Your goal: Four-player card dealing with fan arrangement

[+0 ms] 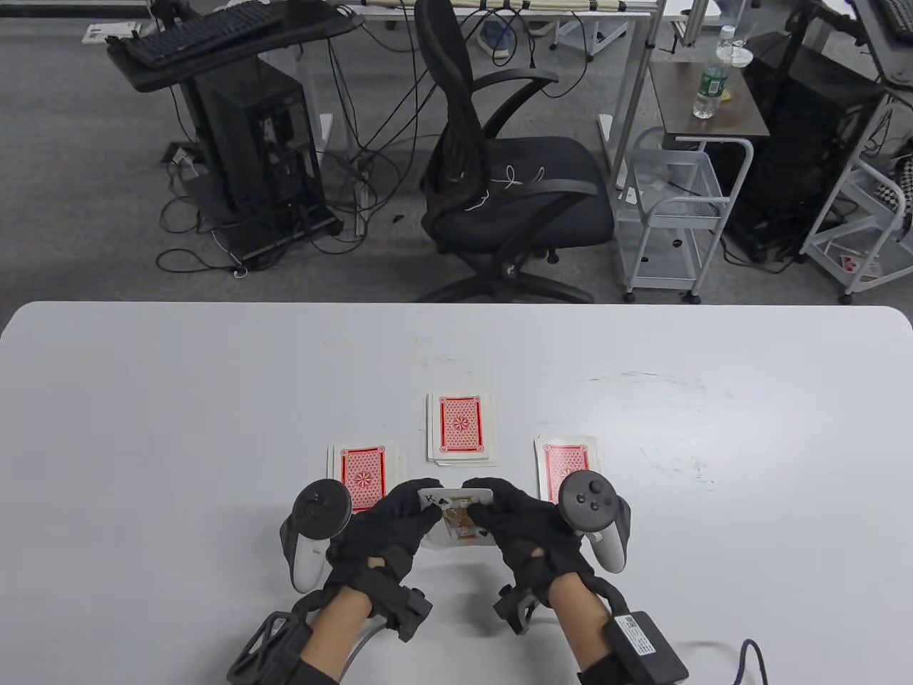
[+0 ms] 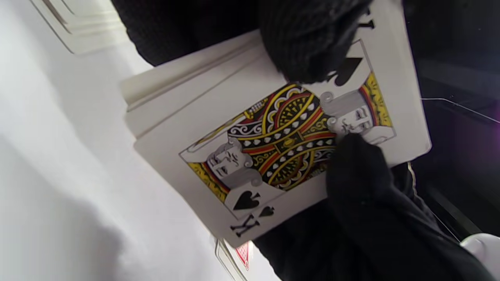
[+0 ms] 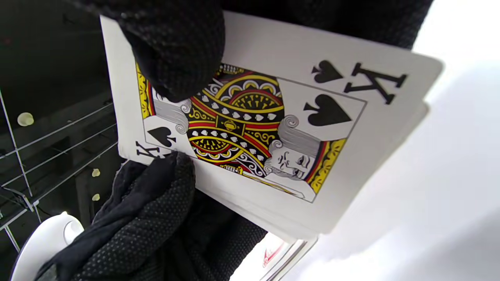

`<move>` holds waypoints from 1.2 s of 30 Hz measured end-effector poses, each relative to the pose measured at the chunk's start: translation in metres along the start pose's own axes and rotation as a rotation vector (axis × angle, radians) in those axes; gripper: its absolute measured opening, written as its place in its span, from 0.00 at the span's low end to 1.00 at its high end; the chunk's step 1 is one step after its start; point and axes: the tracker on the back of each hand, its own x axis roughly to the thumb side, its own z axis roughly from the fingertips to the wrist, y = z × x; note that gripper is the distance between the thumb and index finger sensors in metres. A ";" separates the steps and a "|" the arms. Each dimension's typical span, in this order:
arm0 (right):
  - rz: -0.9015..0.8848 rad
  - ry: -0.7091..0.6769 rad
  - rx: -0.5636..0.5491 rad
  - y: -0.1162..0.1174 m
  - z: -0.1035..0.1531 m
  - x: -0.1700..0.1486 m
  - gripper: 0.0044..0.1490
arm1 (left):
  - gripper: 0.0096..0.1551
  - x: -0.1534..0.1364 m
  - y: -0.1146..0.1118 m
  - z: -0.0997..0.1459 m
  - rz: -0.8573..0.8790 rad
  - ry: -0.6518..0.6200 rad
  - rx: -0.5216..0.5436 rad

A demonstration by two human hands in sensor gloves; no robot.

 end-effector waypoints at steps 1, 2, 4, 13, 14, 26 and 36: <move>0.019 0.023 0.002 0.000 0.001 -0.002 0.27 | 0.23 -0.001 -0.001 -0.001 -0.015 0.012 0.001; 0.030 0.039 0.011 0.001 0.000 -0.005 0.32 | 0.23 -0.003 -0.003 -0.002 -0.016 0.030 -0.010; 0.024 0.113 0.077 0.007 -0.001 -0.015 0.44 | 0.30 -0.013 -0.012 -0.006 -0.002 0.106 -0.082; -0.087 0.185 0.064 0.017 0.001 -0.017 0.39 | 0.35 -0.021 -0.017 -0.005 0.120 0.180 -0.085; -0.096 0.190 0.103 0.020 0.001 -0.019 0.37 | 0.33 -0.023 -0.019 -0.005 0.130 0.178 -0.110; 0.091 0.135 0.077 0.017 -0.004 -0.017 0.27 | 0.27 -0.020 -0.017 -0.004 0.090 0.138 -0.096; -0.536 0.046 0.053 -0.005 0.001 0.000 0.28 | 0.55 -0.025 -0.019 -0.009 0.475 0.026 -0.328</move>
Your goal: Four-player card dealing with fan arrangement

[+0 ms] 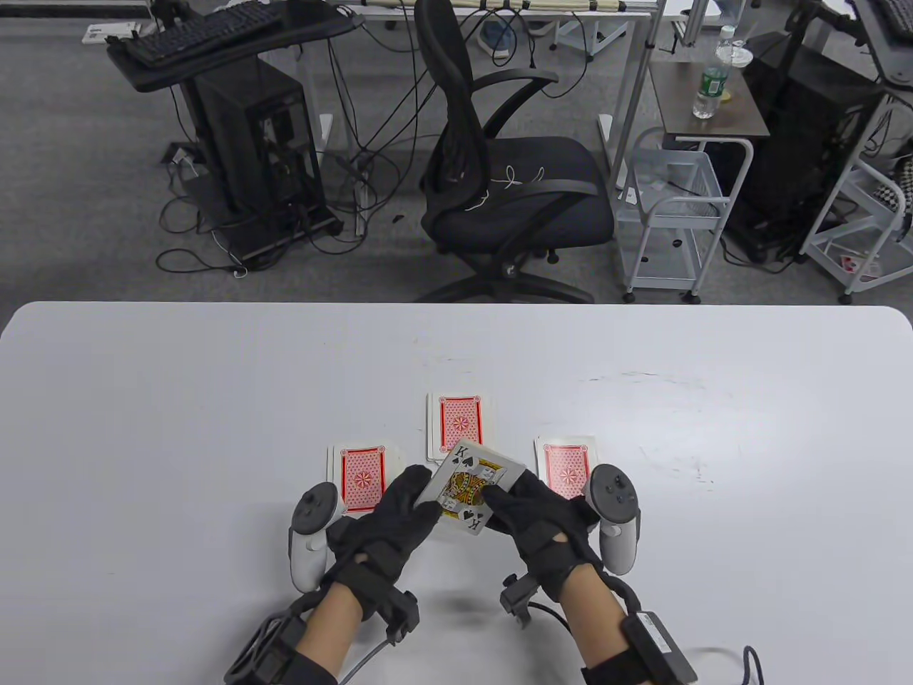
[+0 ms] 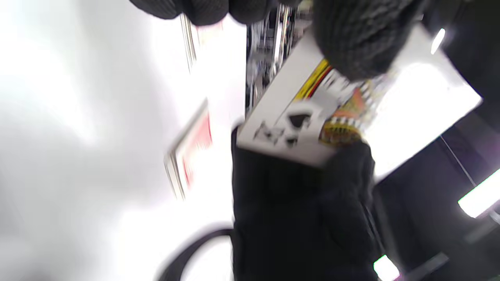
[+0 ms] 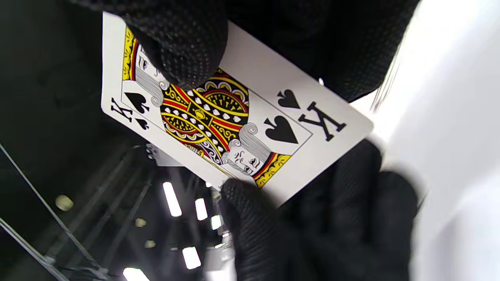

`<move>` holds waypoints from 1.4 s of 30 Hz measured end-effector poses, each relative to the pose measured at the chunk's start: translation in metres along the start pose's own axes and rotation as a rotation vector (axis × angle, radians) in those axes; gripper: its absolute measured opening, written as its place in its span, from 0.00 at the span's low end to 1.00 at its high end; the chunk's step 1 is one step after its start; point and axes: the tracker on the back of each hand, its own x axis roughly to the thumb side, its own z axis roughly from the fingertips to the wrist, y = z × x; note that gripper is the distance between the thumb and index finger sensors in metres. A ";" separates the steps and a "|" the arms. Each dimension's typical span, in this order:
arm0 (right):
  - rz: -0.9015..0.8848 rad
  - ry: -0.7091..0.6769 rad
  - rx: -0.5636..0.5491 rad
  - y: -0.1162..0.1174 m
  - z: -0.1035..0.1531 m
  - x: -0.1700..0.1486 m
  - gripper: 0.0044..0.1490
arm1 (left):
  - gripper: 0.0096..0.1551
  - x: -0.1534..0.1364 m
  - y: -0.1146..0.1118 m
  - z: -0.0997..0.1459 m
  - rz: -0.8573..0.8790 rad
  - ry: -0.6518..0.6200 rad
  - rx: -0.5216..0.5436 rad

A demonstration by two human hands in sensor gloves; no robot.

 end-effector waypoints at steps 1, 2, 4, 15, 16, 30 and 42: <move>-0.036 0.006 0.020 0.003 0.000 -0.002 0.28 | 0.56 0.001 -0.004 -0.002 -0.003 -0.016 -0.034; -0.067 0.019 0.054 0.007 -0.001 -0.005 0.28 | 0.55 0.002 -0.009 -0.003 -0.013 -0.027 -0.063; -0.049 0.038 0.081 0.014 -0.001 -0.008 0.28 | 0.44 0.003 -0.016 -0.004 0.020 -0.069 -0.092; 0.664 -0.223 -0.162 0.010 0.003 0.080 0.45 | 0.30 0.015 -0.016 0.003 0.071 -0.131 -0.086; 0.696 -0.237 -0.167 0.014 0.001 0.085 0.45 | 0.30 0.016 -0.017 0.003 0.063 -0.135 -0.088; 0.830 -0.266 -0.262 0.034 -0.012 0.094 0.33 | 0.28 0.023 -0.016 0.008 0.057 -0.184 -0.084; 0.706 -0.395 -0.215 0.037 -0.014 0.093 0.24 | 0.30 0.022 -0.009 0.011 0.032 -0.157 -0.041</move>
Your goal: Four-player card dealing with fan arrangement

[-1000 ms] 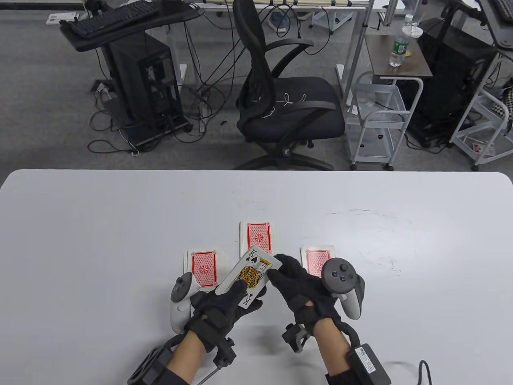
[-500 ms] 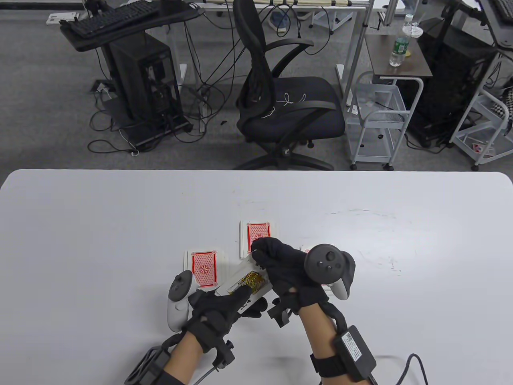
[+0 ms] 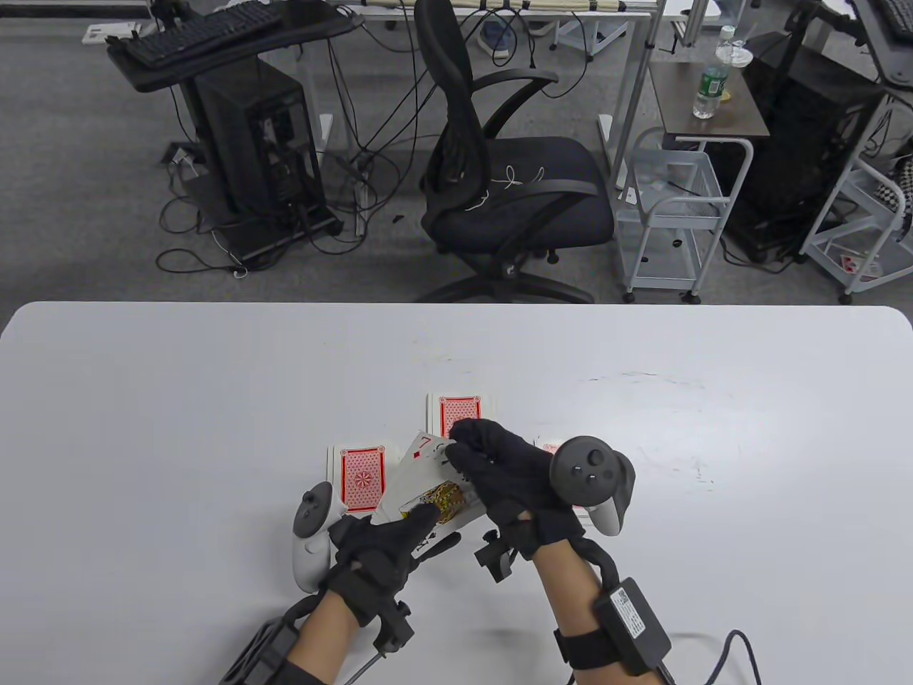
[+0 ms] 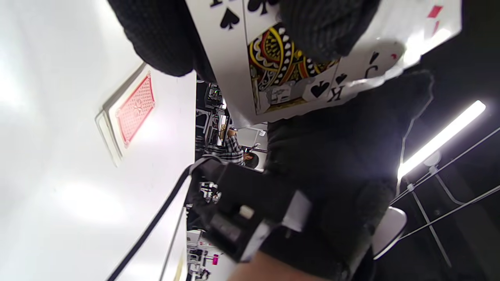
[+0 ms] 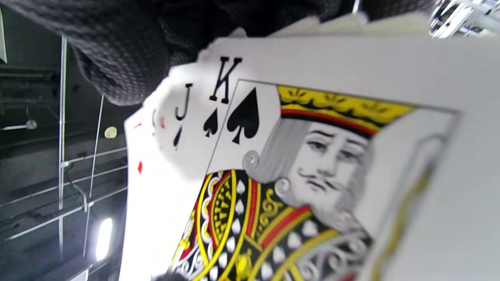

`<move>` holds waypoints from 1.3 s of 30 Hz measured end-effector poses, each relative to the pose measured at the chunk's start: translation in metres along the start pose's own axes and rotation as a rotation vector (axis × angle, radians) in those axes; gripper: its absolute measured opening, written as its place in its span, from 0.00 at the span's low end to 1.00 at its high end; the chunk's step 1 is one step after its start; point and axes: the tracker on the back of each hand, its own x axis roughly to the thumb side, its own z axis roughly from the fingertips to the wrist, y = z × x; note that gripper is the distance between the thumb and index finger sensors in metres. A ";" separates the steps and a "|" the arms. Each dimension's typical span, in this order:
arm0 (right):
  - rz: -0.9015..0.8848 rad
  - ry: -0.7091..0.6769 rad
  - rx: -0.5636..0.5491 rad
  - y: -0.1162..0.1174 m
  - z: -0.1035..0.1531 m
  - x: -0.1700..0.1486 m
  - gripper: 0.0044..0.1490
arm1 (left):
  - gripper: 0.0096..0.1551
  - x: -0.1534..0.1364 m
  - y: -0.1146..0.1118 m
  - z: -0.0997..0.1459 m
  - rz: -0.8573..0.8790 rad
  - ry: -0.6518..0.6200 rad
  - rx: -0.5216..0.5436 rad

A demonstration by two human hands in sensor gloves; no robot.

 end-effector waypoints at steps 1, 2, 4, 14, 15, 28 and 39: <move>0.057 -0.016 -0.010 0.000 -0.001 0.002 0.24 | 0.30 0.000 0.000 0.000 -0.023 0.007 -0.006; 0.082 -0.027 0.014 -0.001 -0.002 0.002 0.24 | 0.29 -0.001 -0.001 0.000 -0.025 0.011 -0.009; 0.013 -0.023 0.029 -0.003 -0.002 -0.002 0.25 | 0.29 -0.002 -0.001 0.000 0.028 0.000 -0.011; -0.075 0.087 0.036 0.006 0.001 -0.020 0.26 | 0.29 0.001 0.002 0.003 0.083 -0.051 0.032; -0.091 0.064 0.051 0.006 0.000 -0.018 0.26 | 0.29 0.000 0.003 0.004 0.121 -0.062 0.031; -0.167 0.069 0.033 0.001 -0.001 -0.022 0.26 | 0.31 0.000 0.007 0.004 0.156 -0.086 0.027; -0.174 0.114 0.159 0.007 -0.002 -0.034 0.27 | 0.31 -0.001 0.011 0.007 0.263 -0.125 0.054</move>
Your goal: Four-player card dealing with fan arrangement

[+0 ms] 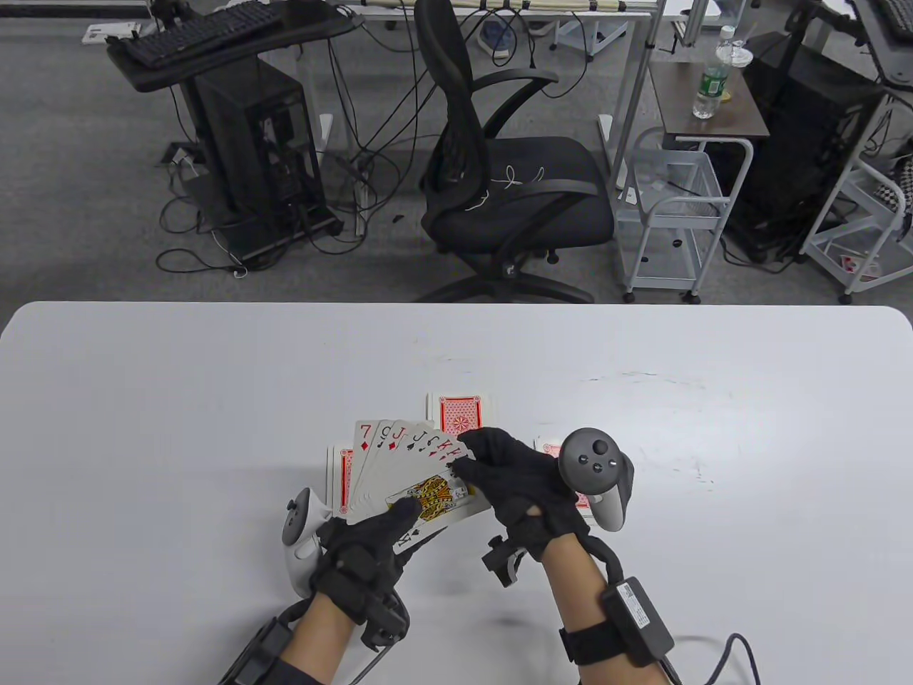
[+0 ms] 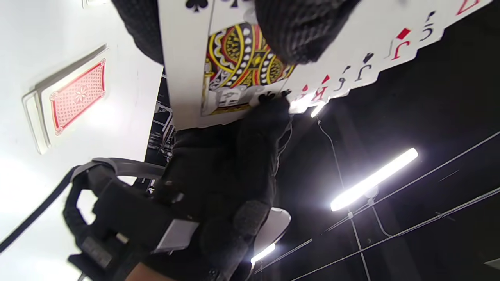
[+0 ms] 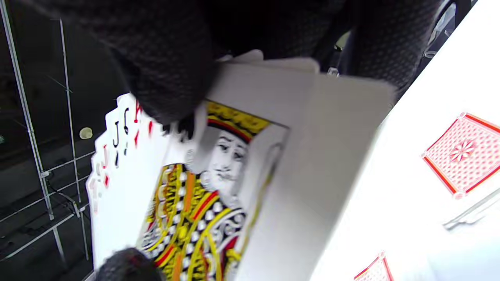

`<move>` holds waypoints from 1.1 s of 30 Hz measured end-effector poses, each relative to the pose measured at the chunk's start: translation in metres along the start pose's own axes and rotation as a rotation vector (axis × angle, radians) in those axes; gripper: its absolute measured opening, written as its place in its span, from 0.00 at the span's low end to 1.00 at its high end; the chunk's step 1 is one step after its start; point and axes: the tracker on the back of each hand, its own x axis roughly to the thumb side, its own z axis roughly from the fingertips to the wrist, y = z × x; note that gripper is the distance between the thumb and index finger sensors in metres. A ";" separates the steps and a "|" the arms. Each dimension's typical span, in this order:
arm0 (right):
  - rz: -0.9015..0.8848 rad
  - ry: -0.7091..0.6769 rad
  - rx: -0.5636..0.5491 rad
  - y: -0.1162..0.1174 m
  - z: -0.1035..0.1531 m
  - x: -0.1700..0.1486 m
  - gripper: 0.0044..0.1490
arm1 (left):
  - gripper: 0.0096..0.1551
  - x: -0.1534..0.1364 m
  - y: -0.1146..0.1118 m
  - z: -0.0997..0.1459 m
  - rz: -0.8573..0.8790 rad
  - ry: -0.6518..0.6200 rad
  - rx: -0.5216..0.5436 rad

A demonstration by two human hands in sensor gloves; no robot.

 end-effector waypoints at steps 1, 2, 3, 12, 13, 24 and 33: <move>-0.010 -0.004 0.005 -0.001 -0.001 0.000 0.27 | 0.31 0.000 0.000 0.000 -0.001 -0.001 0.001; -0.025 0.007 0.019 -0.002 -0.001 -0.001 0.28 | 0.31 0.001 0.000 0.000 -0.007 -0.004 -0.002; -0.042 0.008 0.039 -0.003 -0.001 -0.002 0.29 | 0.31 0.002 0.000 0.000 -0.006 -0.008 -0.009; -0.314 -0.087 0.331 0.004 -0.007 -0.011 0.43 | 0.31 -0.005 -0.009 -0.005 -0.023 0.067 -0.133; -0.306 -0.108 0.348 0.007 -0.007 -0.009 0.41 | 0.31 -0.007 -0.009 -0.004 -0.019 0.074 -0.121; -0.161 -0.067 0.211 0.013 -0.005 -0.007 0.38 | 0.44 -0.019 -0.001 0.001 0.004 0.200 0.075; -0.212 0.123 0.208 -0.011 -0.011 -0.028 0.38 | 0.43 -0.007 0.009 -0.002 -0.212 0.292 0.104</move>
